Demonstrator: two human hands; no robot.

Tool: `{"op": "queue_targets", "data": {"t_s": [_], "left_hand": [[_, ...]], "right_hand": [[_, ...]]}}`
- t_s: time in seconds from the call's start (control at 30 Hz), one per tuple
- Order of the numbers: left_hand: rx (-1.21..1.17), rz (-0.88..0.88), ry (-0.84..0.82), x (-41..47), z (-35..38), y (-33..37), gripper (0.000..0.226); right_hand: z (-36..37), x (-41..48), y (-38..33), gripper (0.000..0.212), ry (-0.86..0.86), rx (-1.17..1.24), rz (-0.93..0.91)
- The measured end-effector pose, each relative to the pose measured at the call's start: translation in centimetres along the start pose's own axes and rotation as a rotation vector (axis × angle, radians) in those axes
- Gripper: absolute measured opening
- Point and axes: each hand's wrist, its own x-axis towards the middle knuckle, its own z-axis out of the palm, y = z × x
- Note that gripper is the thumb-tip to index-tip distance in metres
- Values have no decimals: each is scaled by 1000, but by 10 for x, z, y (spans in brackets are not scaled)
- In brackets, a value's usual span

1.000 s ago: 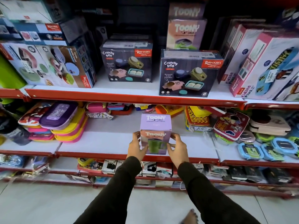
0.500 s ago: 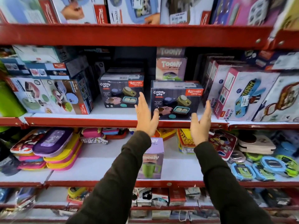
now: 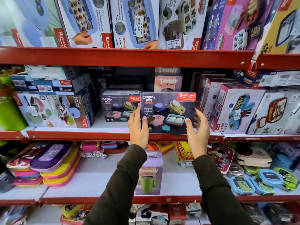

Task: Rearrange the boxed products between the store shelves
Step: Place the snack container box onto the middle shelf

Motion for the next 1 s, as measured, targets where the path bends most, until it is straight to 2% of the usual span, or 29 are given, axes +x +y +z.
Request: {"op": "queue_targets", "data": {"t_s": [0.2,0.4,0.67,0.8,1.0], "left_hand": [[-21,23,131,-20,-33,-5,51],[-64,-26,122,-27,-59,-12,53],[31,50,160,11,-109,-22,51],[41,-55,151,33,-130,-35,53],[125,-173,123,48,-142,-62,54]], "right_hand": [[14,-36,-12,39,18,35,-55],[30,-52,-14,38,7,5,-73],[78,-31,-26,39,-139,-63,-102],[112,-22,-18,36,-266,-62,-26],[143,-23,0,39,-313,-137,-2]]}}
